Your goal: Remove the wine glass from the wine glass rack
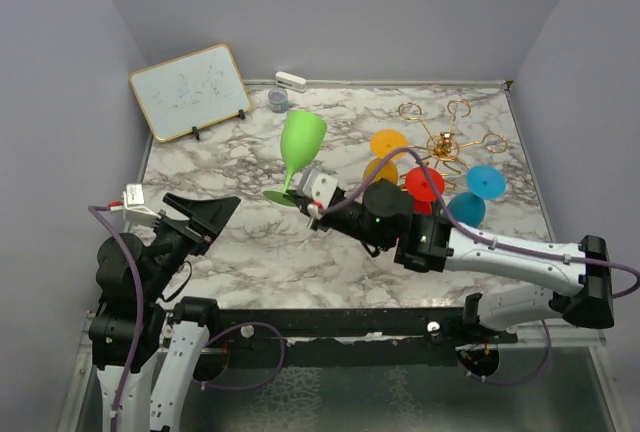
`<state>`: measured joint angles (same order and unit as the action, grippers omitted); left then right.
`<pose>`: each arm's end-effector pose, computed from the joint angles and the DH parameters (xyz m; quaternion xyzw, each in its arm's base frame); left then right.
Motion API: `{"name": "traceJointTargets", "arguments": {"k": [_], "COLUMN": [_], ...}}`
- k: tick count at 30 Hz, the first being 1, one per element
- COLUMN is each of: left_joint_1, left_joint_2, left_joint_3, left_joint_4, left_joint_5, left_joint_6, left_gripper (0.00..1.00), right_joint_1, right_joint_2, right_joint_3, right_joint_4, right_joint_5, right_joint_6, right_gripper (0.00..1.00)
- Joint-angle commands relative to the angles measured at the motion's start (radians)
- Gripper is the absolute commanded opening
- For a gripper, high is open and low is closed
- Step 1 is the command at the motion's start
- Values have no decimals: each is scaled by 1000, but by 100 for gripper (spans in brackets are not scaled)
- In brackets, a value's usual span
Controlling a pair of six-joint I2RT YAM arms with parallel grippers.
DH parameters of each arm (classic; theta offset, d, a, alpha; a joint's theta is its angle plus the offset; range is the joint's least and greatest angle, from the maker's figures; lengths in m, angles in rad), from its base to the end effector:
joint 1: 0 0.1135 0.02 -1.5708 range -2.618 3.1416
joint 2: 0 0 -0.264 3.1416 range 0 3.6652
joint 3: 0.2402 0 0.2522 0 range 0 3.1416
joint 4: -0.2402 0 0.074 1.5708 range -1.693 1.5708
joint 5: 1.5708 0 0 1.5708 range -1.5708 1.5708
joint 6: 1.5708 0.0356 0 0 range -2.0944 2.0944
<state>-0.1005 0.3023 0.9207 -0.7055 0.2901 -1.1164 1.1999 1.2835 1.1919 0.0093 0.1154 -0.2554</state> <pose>0.0393 -0.0142 0.3736 -0.2695 0.6849 -0.4696 0.4877 0.1139 0.2815 0.3950 -0.4593 0.5744 0.2699 0.6216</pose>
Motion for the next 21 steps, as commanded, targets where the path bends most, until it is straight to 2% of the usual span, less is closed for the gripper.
{"name": "traceJointTargets", "arguments": {"k": [1, 5, 12, 21], "left_joint_1": [-6, -6, -6, -6], "left_joint_2": [-2, -21, -66, -69], "left_joint_3": [23, -33, -140, -183], "left_joint_4": [-59, -3, 35, 69], "left_joint_5": [135, 221, 299, 310], "left_joint_6": [-176, -271, -348, -366], "left_gripper": [79, 78, 78, 77], "right_joint_1": [106, 169, 236, 316], "right_joint_2": [-26, -8, 87, 203], "right_joint_3": [-199, -354, -429, -445], "right_joint_4": [459, 736, 1006, 1090], "right_joint_5": [261, 289, 329, 342], "right_joint_6": [-334, -485, -654, -748], "right_gripper": [1, 1, 1, 1]}}
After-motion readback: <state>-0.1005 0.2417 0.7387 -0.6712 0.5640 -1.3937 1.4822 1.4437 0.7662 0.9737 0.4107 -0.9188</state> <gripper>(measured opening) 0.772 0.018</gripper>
